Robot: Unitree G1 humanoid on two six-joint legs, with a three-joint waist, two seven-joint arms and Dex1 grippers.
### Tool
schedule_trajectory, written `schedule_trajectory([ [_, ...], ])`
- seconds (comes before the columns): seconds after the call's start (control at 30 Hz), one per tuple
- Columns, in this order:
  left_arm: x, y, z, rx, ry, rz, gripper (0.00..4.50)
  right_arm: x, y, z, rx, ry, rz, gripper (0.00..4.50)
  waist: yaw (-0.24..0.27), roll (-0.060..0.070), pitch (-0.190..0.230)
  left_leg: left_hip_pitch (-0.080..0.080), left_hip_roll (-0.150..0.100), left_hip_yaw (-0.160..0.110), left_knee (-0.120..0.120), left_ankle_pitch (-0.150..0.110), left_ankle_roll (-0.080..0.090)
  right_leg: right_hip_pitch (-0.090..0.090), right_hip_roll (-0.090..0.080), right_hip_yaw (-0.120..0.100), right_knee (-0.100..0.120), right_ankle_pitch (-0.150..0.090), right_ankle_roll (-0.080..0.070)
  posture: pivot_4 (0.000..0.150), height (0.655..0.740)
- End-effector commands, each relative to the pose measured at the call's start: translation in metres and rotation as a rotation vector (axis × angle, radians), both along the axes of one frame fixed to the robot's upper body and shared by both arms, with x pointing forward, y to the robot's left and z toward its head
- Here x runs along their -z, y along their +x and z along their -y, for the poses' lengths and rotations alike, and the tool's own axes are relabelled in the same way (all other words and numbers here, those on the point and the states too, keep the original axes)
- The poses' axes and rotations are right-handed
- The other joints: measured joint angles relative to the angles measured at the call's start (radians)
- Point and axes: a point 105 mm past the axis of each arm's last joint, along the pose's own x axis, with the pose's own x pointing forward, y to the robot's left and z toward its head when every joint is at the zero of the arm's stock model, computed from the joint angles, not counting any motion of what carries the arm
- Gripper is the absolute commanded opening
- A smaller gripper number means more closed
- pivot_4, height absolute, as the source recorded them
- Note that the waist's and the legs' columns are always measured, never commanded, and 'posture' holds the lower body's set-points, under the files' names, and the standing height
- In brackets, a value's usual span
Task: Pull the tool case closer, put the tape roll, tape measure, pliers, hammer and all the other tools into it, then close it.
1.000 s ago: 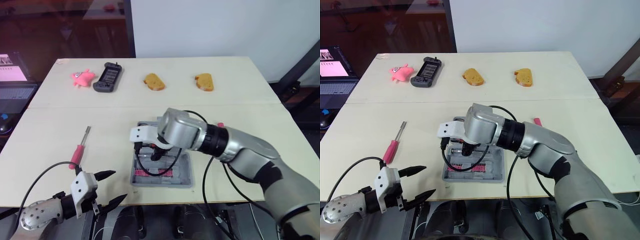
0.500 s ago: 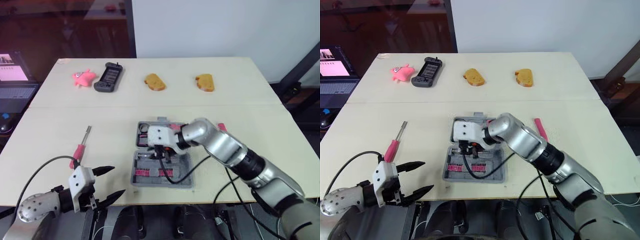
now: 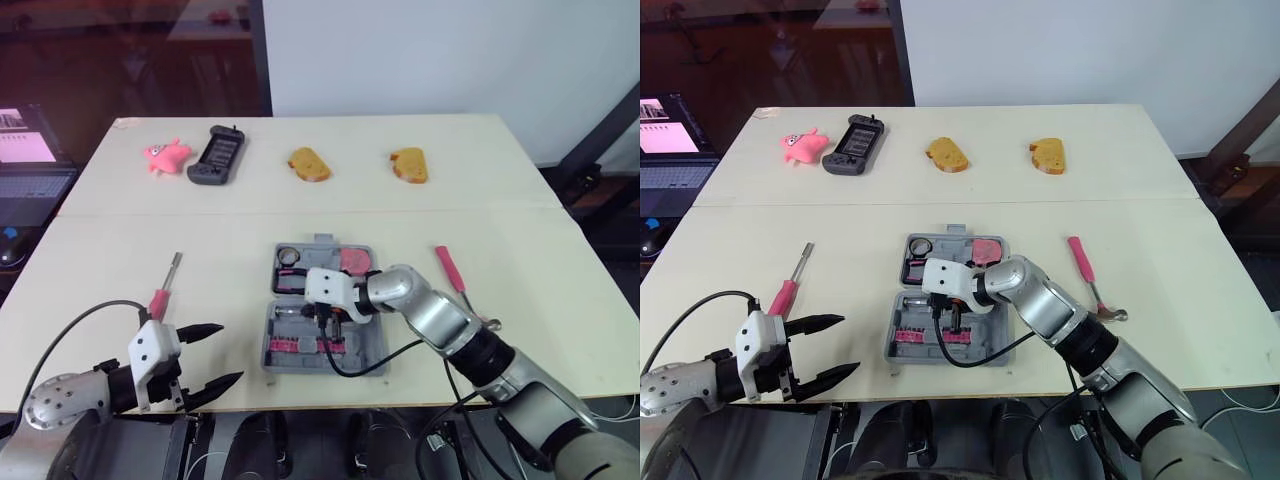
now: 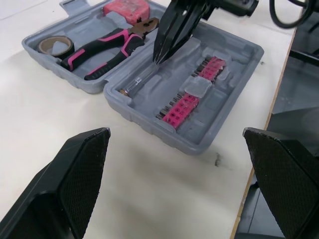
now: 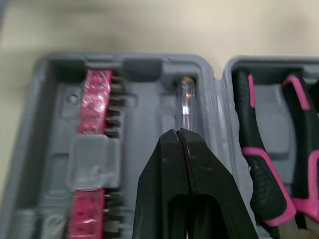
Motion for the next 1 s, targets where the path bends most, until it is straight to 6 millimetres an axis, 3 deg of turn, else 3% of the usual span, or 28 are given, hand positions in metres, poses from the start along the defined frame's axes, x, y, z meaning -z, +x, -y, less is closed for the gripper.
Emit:
schedule_trajectory([
  [0.03, -0.009, 0.001, -0.002, 0.002, 0.001, 0.03, 4.5, -0.008, 0.007, -0.001, 0.025, 0.041, 0.036, 0.01, 0.0, 0.0, 0.0, 0.0, 0.0, 0.0, 0.0, 0.0, 0.0, 0.0, 0.0, 0.0, 0.0, 0.0, 0.0, 0.15, 0.7188],
  [0.43, -0.009, 0.003, -0.001, 0.003, 0.002, 0.035, 4.5, 0.01, 0.005, 0.005, 0.052, 0.018, -0.027, 0.01, 0.001, 0.0, 0.0, 0.001, 0.0, 0.0, 0.0, 0.0, 0.0, 0.001, 0.0, 0.0, 0.0, 0.0, 0.0, 0.15, 0.7188],
  [0.77, -0.009, 0.004, -0.001, 0.004, 0.005, 0.032, 4.5, 0.034, 0.007, 0.02, 0.19, 0.067, -0.205, 0.01, -0.001, 0.0, 0.0, 0.005, 0.0, -0.001, 0.0, 0.0, 0.0, 0.005, 0.0, 0.0, 0.0, 0.0, 0.0, 0.15, 0.7188],
  [0.9, -0.01, 0.005, -0.001, 0.005, 0.004, 0.031, 4.5, 0.015, 0.001, 0.012, 0.128, 0.179, -0.213, 0.01, 0.005, 0.0, 0.0, 0.005, 0.0, -0.002, 0.0, 0.0, 0.0, 0.005, 0.0, 0.0, 0.0, 0.0, 0.0, 0.15, 0.7188],
  [1.0, -0.011, 0.006, -0.003, 0.002, 0.002, 0.033, 4.5, -0.013, 0.003, 0.007, 0.085, 0.296, -0.144, 0.01, 0.005, 0.0, 0.0, 0.004, 0.0, -0.002, 0.0, 0.0, 0.0, 0.005, 0.0, 0.0, 0.0, 0.0, 0.0, 0.15, 0.7188],
])
